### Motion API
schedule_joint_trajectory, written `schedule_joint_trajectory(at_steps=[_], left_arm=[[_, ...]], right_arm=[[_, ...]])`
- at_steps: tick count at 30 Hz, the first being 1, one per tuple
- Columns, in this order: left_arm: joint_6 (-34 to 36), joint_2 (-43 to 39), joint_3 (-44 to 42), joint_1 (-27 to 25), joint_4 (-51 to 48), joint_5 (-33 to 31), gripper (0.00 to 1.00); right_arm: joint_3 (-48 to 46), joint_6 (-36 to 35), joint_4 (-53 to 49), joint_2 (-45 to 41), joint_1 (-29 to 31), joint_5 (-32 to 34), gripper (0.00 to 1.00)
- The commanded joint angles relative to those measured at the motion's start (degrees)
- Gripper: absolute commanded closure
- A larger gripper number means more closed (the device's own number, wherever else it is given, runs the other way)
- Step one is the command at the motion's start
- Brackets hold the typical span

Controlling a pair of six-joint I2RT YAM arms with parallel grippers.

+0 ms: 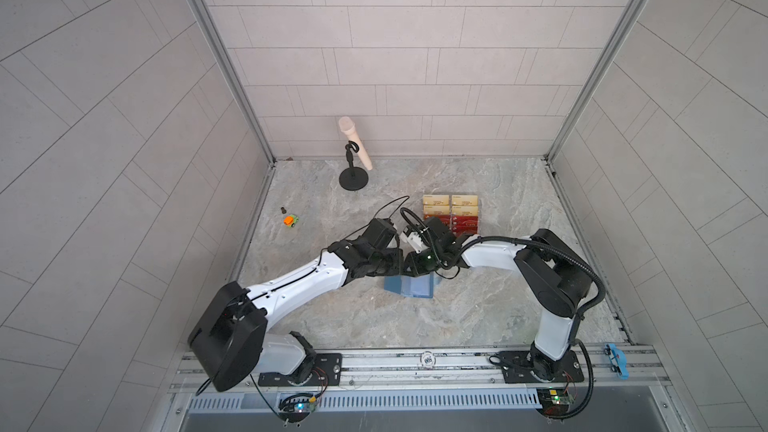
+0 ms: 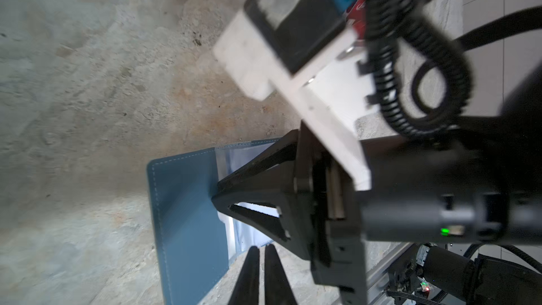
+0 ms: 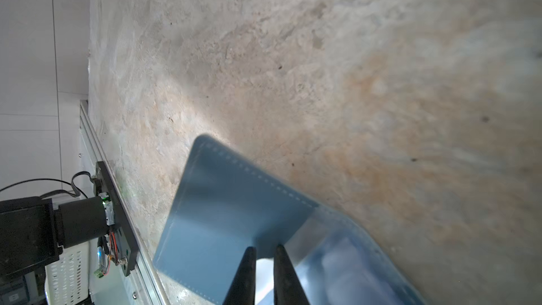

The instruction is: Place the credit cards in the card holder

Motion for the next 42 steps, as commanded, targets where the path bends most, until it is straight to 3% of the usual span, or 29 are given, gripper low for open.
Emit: schedule_joint_trajectory(at_steps=[1, 8, 15, 20, 26, 30, 42], left_arm=[[-0.3, 3.3, -1.8, 0.6, 5.2, 1.9, 0.9], [-1.3, 8.2, -5.7, 0.8, 10.2, 2.1, 0.92], [-1.1, 7.6, -7.2, 0.3, 10.5, 2.2, 0.82], [0.0, 8.8, -7.0, 0.2, 9.6, 2.2, 0.83], [1.1, 5.9, -4.0, 0.1, 6.0, 2.3, 0.79], [2.7, 3.2, -1.1, 0.1, 0.4, 0.6, 0.74], [5.3, 3.2, -2.4, 0.3, -6.2, -4.6, 0.92]], right_arm=[[0.5, -1.4, -3.1, -5.1, -1.0, -0.8, 0.82], [-1.6, -2.8, -9.3, -10.8, -1.4, 3.2, 0.82], [-6.1, -0.7, -15.7, -16.5, -1.5, 11.1, 0.77], [-8.2, 0.0, -14.9, -17.2, -1.4, 11.9, 0.71], [-9.1, 0.9, -11.9, -16.0, -1.8, 11.4, 0.77], [-8.5, 1.4, -10.9, -14.2, -1.8, 9.3, 0.75], [-8.1, 3.2, -9.4, -12.2, -1.7, 8.4, 0.67]])
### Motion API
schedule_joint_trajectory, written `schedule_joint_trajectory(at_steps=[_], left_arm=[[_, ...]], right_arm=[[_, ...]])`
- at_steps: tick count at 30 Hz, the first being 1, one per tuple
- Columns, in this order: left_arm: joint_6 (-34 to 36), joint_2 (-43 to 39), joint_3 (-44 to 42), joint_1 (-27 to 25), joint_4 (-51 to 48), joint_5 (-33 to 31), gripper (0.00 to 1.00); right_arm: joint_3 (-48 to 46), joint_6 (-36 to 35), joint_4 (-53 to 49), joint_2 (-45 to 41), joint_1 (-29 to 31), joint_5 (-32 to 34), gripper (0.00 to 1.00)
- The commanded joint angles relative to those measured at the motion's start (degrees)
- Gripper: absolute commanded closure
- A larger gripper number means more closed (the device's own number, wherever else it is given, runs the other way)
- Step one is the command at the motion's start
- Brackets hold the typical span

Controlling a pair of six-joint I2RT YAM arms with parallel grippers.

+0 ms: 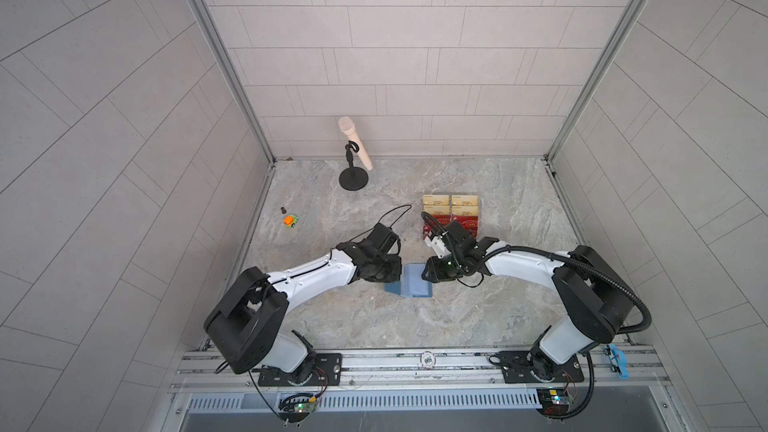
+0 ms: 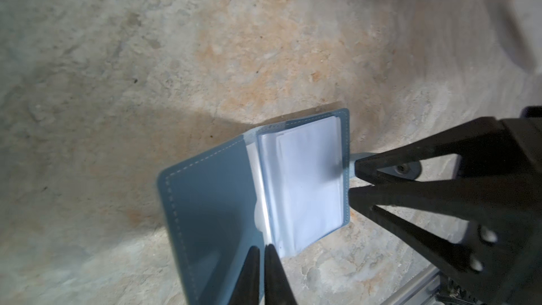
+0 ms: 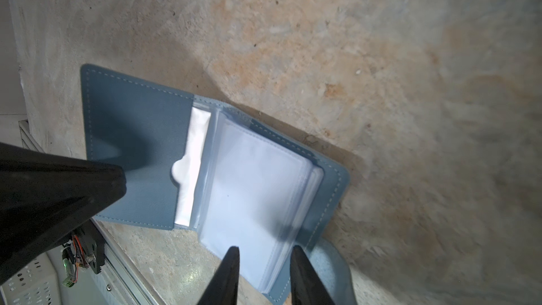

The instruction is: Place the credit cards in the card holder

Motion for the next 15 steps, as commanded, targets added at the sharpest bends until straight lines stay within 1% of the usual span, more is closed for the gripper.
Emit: schedule_joint_trajectory(at_steps=[1, 5, 11, 15], left_arm=[[1.5, -1.2, -1.4, 0.1, -3.4, -3.4, 0.92], [1.8, -0.8, -2.2, 0.2, -2.1, -2.2, 0.94], [1.3, 1.1, -4.4, 0.2, 0.2, -1.3, 1.0], [0.6, 1.7, -5.9, 0.2, 1.7, -0.9, 1.0]], right_arm=[[0.6, 1.2, 1.5, 0.3, 0.1, -0.4, 0.67], [1.7, 1.1, 1.3, 1.3, 0.4, -0.6, 0.66], [2.8, 1.0, 0.8, 2.6, 0.6, 0.1, 0.66], [3.4, 0.9, 0.4, 3.1, 0.7, 0.6, 0.65]])
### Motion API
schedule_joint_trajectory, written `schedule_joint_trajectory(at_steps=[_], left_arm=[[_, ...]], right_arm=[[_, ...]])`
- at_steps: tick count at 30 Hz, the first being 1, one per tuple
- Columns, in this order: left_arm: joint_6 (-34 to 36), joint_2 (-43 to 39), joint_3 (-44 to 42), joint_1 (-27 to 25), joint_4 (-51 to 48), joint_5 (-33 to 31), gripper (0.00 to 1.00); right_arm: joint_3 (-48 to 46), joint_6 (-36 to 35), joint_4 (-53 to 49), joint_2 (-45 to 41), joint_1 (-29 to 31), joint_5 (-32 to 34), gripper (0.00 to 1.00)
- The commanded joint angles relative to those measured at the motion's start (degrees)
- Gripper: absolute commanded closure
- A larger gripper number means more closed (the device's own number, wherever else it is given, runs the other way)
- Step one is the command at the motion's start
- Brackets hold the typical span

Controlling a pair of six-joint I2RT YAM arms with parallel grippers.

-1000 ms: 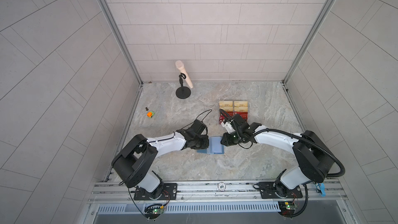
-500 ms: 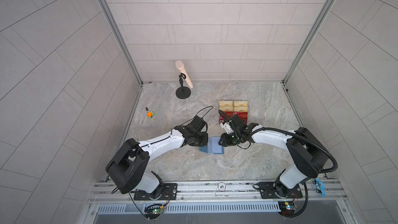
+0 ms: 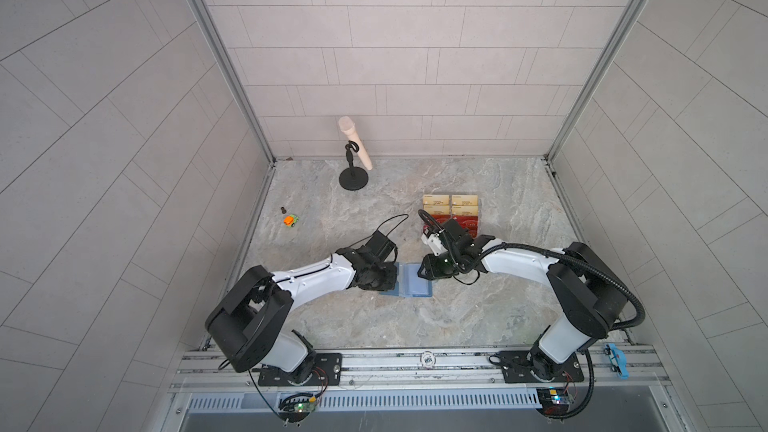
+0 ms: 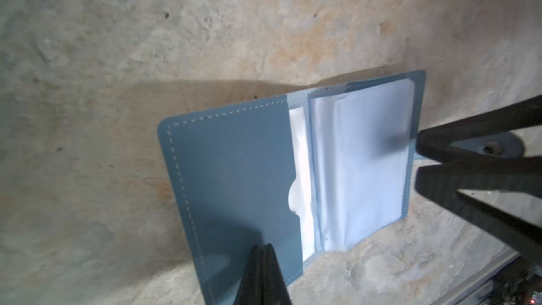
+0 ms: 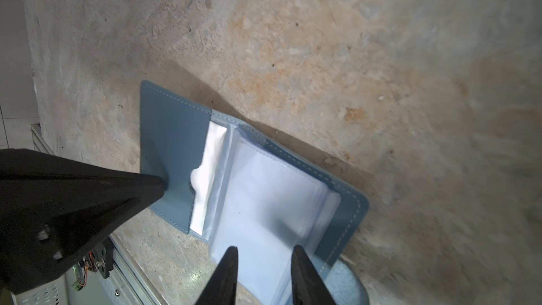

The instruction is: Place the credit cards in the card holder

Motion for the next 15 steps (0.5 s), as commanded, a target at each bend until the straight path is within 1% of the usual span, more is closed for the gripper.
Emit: schedule_joint_trajectory(at_steps=[1, 9, 15], left_arm=[[-0.2, 1.1, -1.6, 0.2, 1.5, 0.1, 1.0], [-1.4, 1.5, -3.0, 0.2, 3.0, 0.5, 1.0], [-1.8, 1.4, -3.0, 0.2, 3.3, 0.8, 1.0]], right_arm=[[1.2, 0.4, -0.8, 1.3, 0.3, 1.3, 0.65], [2.0, -0.2, -3.0, 2.0, 0.3, 2.6, 0.63], [2.2, -0.1, -3.5, 1.6, 0.4, 3.3, 0.59]])
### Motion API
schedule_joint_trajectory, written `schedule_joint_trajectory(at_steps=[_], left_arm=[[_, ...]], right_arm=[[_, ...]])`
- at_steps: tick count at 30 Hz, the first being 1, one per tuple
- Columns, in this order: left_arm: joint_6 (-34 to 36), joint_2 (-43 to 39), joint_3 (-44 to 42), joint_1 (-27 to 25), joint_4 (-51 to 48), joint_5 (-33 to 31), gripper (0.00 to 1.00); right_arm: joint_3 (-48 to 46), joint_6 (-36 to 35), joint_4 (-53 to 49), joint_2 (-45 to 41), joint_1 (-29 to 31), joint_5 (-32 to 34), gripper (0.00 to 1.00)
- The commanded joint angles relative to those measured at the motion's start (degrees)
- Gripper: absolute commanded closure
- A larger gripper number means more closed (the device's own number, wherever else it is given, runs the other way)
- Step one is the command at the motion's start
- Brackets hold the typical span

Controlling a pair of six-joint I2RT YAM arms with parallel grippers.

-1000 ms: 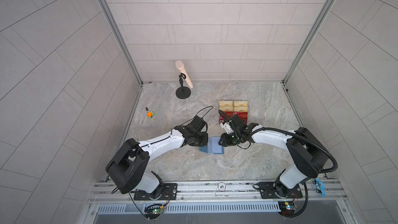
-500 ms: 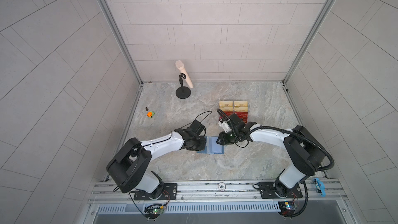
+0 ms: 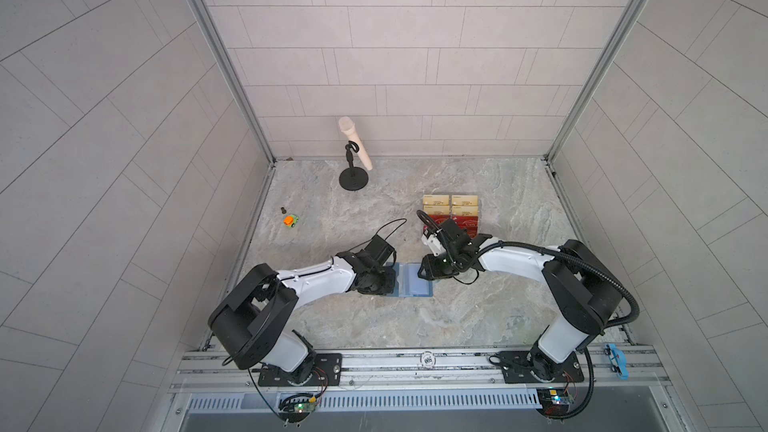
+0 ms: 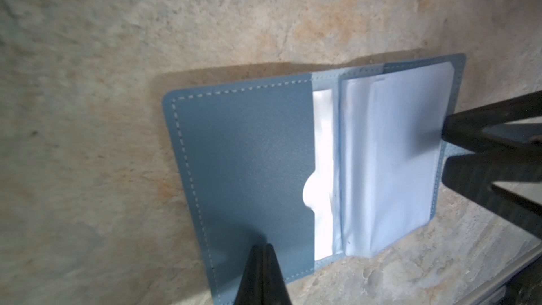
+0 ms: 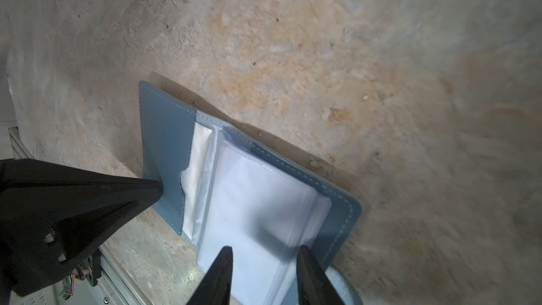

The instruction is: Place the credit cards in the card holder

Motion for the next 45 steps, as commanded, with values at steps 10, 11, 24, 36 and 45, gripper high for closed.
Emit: schedule_joint_trajectory(at_steps=[10, 11, 24, 36, 45], left_arm=[[-0.3, 0.3, -0.3, 0.2, 0.1, 0.5, 1.0], [-0.2, 0.3, -0.3, 0.2, 0.0, 0.4, 1.0], [-0.9, -0.6, -0.9, 0.2, 0.3, 0.1, 1.0], [-1.3, -0.6, -1.1, 0.0, 1.0, 0.2, 1.0], [-1.8, -0.5, -1.5, -0.2, 1.5, 0.4, 1.0]], right_arm=[[1.4, 0.8, -0.2, 0.5, 0.9, -0.4, 0.57], [1.6, 0.6, -0.6, 0.3, 0.9, -0.1, 0.57], [3.5, 0.5, -2.9, 2.0, 1.2, 1.1, 0.57], [3.1, 0.0, -4.2, 0.7, 1.8, 4.0, 0.53], [3.6, 0.6, -3.2, 2.4, 2.0, 2.7, 0.52]])
